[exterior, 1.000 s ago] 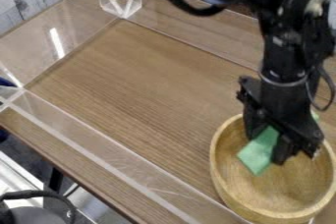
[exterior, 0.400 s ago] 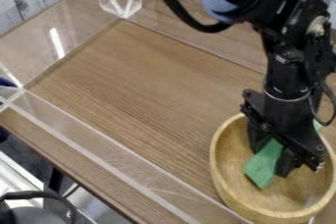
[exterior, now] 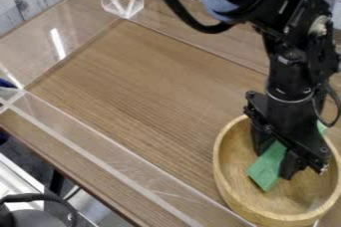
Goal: Put the green block in the brown bowl
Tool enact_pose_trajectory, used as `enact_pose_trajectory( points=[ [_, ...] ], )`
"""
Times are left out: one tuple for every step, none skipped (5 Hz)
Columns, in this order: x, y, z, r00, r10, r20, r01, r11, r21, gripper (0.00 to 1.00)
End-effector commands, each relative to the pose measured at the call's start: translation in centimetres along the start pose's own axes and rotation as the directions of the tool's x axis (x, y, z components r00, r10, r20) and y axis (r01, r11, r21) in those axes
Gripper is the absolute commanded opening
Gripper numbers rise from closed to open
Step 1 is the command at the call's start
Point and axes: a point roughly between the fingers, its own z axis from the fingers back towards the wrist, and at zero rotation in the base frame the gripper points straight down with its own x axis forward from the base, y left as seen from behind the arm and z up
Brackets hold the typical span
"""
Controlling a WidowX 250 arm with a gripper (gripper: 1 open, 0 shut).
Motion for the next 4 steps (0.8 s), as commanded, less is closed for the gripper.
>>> enact_pose_trajectory(
  points=[
    [-0.35, 0.15, -0.27, 1.000, 0.012, -0.012, -0.012, 1.000, -0.006, 0.00],
    [-0.59, 0.17, -0.46, 1.000, 0.017, -0.021, -0.017, 1.000, -0.011, 0.00],
    [-0.83, 0.20, -0.66, 0.999, 0.022, -0.031, -0.023, 1.000, -0.016, 0.00],
    [-1.07, 0.22, -0.84, 0.999, 0.027, -0.040, -0.028, 0.999, -0.021, 0.00]
  ],
)
